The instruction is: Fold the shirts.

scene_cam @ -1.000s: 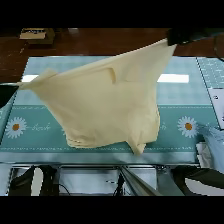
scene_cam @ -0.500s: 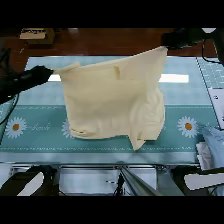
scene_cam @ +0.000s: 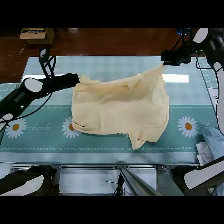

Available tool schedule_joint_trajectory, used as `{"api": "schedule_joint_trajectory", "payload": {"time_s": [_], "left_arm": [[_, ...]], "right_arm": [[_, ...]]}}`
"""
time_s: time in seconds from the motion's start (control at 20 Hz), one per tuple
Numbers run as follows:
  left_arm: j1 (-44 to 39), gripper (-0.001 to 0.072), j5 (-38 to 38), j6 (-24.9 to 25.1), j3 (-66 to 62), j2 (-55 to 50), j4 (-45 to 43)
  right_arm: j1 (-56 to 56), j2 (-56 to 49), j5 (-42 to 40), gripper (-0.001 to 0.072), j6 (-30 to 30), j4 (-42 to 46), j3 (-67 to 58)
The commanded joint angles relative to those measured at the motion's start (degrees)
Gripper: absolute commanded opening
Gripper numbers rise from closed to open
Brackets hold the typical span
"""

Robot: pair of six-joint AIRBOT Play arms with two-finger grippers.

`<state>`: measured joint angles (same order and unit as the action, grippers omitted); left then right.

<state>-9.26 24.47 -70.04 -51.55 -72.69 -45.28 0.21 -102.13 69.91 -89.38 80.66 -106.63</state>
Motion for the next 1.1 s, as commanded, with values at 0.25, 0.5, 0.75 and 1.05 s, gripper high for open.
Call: {"api": "schedule_joint_trajectory", "payload": {"time_s": [0.25,0.5,0.75,1.05], "left_arm": [[22.4,0.0465,41.18,-5.53,-9.84,1.75,-10.47],[30.05,0.0464,53.57,-3.56,2.45,1.77,-10.47],[27.08,0.0599,49.83,-0.07,12.44,1.49,-9.79],[21.0,0.06,45.07,-0.09,13.75,-1.68,-6.23]], "right_arm": [[-9.97,12.39,13.29,0.0389,5.27,1.75,2.95],[-20.65,21.99,13.97,0.039,7.91,-0.42,23.89],[-28.48,30.23,6.25,0.0427,13.51,-15.72,42.14],[-28.61,30.88,6.32,0.0427,14.27,-16.31,44.61]]}}
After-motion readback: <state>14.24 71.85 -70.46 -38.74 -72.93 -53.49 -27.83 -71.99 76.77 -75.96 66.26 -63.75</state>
